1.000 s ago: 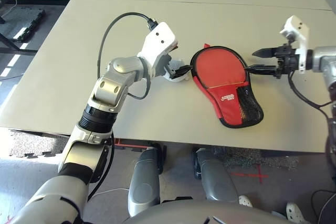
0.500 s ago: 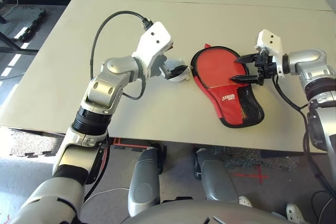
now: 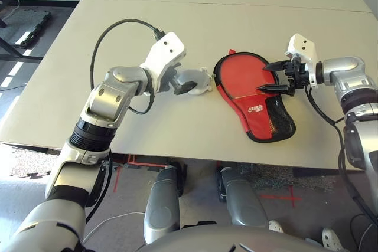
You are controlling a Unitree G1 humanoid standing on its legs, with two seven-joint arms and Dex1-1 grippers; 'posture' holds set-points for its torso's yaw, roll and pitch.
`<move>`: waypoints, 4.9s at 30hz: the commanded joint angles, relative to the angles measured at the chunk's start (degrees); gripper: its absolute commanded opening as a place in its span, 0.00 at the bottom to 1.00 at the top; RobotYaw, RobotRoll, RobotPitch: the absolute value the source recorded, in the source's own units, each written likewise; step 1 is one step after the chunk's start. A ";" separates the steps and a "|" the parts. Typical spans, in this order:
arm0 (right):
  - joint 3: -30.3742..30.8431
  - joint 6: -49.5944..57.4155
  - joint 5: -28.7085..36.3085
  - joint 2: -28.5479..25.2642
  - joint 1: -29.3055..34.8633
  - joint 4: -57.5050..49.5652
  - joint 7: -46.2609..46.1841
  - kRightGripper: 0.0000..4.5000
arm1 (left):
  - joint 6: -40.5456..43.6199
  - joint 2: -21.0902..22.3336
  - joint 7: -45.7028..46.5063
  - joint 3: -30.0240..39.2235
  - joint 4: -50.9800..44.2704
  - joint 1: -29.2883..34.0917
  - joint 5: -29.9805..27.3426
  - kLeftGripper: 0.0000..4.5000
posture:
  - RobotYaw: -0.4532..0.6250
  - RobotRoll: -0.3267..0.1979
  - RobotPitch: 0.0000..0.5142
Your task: Store the ping-pong paddle in its case and zip it.
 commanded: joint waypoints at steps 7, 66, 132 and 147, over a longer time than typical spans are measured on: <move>0.81 0.03 -2.88 0.35 2.31 1.32 -0.94 1.00 | 3.60 -0.79 -2.69 -3.46 1.27 0.34 -1.10 0.72 | 0.46 0.62 0.44; -0.12 2.08 -1.17 0.60 12.70 -9.57 -2.16 1.00 | -50.48 -27.76 37.96 11.27 83.70 -46.27 19.55 0.05 | 0.25 0.62 0.52; 0.92 8.17 1.01 -0.35 19.46 -20.58 -3.76 1.00 | -53.37 -39.67 40.97 27.53 83.75 -49.57 15.50 0.05 | 0.16 0.62 0.60; 1.15 7.59 0.56 -0.01 17.17 -17.96 -4.02 1.00 | -49.89 -44.02 17.96 14.83 82.99 -41.80 20.45 0.39 | 0.21 0.62 0.61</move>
